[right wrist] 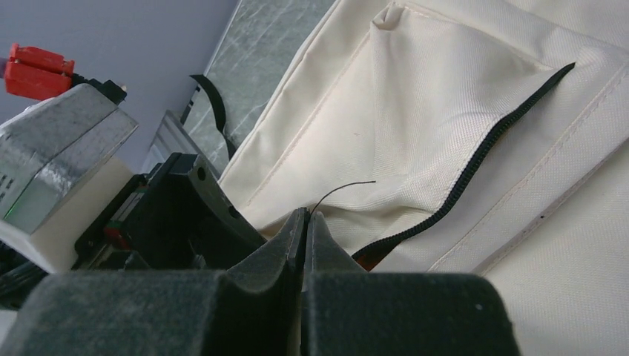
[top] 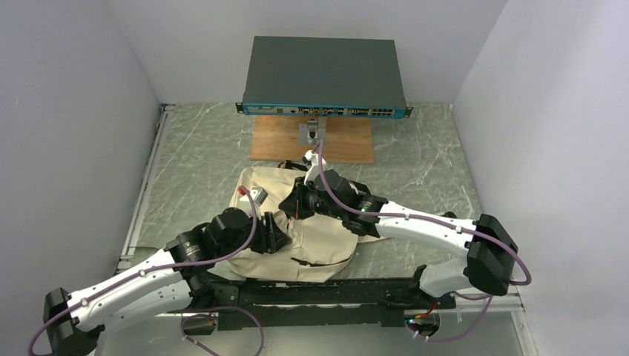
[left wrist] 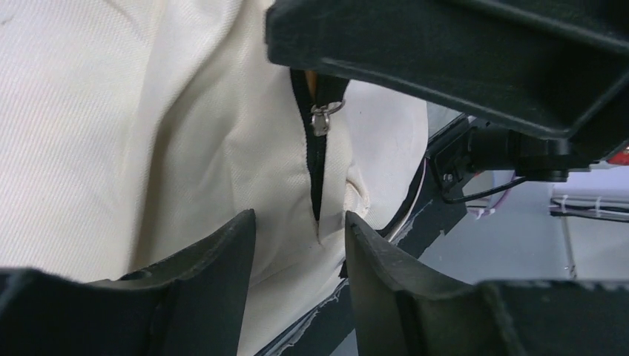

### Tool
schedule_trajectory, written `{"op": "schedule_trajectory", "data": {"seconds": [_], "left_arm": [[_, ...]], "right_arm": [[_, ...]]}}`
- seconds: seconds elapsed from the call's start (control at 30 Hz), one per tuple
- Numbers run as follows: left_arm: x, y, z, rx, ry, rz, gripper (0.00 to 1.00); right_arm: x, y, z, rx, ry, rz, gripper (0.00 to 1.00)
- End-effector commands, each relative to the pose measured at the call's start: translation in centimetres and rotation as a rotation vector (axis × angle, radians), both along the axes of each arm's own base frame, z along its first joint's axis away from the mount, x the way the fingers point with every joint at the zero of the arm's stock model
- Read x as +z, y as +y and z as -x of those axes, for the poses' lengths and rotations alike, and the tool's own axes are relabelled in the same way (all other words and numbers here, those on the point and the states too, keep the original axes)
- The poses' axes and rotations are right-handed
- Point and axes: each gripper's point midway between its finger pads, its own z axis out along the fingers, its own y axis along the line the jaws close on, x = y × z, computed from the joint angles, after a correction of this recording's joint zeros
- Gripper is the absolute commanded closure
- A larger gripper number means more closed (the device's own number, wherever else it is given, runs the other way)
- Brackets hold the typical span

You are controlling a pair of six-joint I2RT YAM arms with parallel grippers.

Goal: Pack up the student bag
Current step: Zip the student bag at the center of the board.

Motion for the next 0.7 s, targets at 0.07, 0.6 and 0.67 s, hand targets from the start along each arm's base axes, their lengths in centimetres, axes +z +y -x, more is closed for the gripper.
{"op": "schedule_trajectory", "data": {"seconds": [0.07, 0.6, 0.67], "left_arm": [[-0.1, -1.1, -0.5, -0.019, -0.036, -0.043, 0.49], [-9.0, 2.3, 3.7, -0.046, 0.021, -0.151, 0.75], [-9.8, 2.6, 4.2, -0.040, 0.050, -0.133, 0.76]], "right_arm": [[7.6, 0.0, -2.3, -0.122, -0.142, -0.178, 1.00], [11.0, -3.1, -15.2, -0.359, -0.511, 0.006, 1.00], [10.3, -3.1, -16.5, -0.358, -0.666, 0.064, 1.00]]}}
